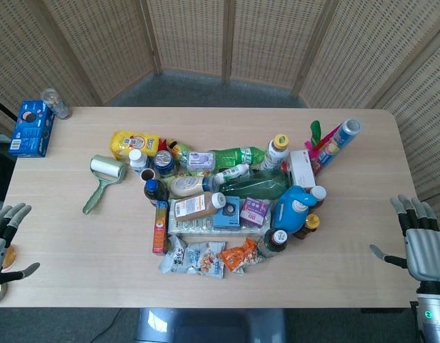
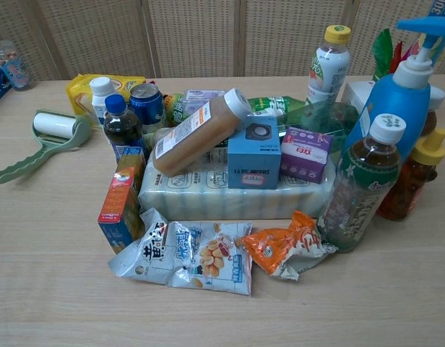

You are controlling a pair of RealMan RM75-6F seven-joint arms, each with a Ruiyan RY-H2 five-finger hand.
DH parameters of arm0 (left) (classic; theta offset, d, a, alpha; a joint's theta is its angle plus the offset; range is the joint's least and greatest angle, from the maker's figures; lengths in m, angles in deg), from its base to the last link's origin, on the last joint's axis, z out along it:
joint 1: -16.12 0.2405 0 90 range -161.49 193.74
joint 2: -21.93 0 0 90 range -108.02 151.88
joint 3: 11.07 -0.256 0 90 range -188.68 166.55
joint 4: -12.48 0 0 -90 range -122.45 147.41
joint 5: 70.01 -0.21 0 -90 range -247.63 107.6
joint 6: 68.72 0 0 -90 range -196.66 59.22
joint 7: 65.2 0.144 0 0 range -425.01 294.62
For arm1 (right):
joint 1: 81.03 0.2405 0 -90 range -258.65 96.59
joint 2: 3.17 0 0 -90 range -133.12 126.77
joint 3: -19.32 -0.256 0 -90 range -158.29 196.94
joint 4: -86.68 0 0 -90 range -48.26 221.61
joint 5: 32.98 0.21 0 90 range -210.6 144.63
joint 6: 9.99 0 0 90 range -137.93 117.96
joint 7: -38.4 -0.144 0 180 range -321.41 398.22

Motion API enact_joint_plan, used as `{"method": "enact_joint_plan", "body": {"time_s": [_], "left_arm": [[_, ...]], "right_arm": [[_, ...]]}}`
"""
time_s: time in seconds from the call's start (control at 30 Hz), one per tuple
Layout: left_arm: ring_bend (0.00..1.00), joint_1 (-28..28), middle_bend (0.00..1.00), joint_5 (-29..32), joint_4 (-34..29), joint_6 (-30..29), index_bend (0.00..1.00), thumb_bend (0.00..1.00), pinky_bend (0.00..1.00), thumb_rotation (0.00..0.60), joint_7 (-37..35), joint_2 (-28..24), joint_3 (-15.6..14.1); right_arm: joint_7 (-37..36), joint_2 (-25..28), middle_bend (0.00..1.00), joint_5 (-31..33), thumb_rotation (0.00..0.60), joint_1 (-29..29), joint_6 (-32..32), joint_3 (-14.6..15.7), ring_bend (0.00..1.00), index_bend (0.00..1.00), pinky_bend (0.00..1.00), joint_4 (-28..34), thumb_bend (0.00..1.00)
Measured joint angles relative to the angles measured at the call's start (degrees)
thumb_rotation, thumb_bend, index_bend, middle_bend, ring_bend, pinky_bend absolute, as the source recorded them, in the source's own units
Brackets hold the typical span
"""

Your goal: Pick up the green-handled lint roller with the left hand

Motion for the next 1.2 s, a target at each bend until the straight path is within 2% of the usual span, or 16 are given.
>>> {"method": "enact_joint_plan", "body": {"time_s": [0.33, 0.6, 0.87, 1.07, 1.2], "left_arm": [[0.0, -1.7, 0.0, 1.5, 1.6, 4.2, 0.0, 0.07, 0.0, 0.6, -0.5, 0.3, -0.1], [0.0, -6.4, 0.0, 4.7, 6.7, 11.8, 0.0, 0.06, 0.0, 0.6, 1.5, 2.2, 1.3], [0.0, -11.4, 0.0, 9.6, 18.0, 17.7, 0.0, 0.06, 0.0, 0.6, 7.8, 11.8, 3.7], [0.0, -15.2, 0.0, 13.0, 27.1, 21.4, 0.0, 0.06, 0.0, 0.6, 10.3, 20.1, 5.7], [0.0, -17.4, 0.0, 14.3, 31.3, 23.0, 0.0, 0.07, 0.0, 0.6, 11.7, 23.8, 6.7]], "right_arm": [[0.1, -0.4, 0.0, 0.3, 0.493, -0.3, 0.0, 0.1, 0.0, 0.0, 0.0, 0.3, 0.03], [0.3, -0.1, 0.0, 1.1, 0.496, -1.1, -0.5, 0.0, 0.0, 0.0, 0.0, 0.7, 0.04], [0.9, 0.8, 0.0, 1.9, 0.494, -1.7, -0.6, -0.1, 0.0, 0.0, 0.0, 1.6, 0.04], [1.2, 1.3, 0.0, 2.9, 0.493, -2.6, -1.2, -0.1, 0.0, 0.0, 0.0, 2.0, 0.04], [1.2, 1.8, 0.0, 3.6, 0.492, -3.3, -1.6, 0.0, 0.0, 0.0, 0.0, 2.1, 0.04]]}}
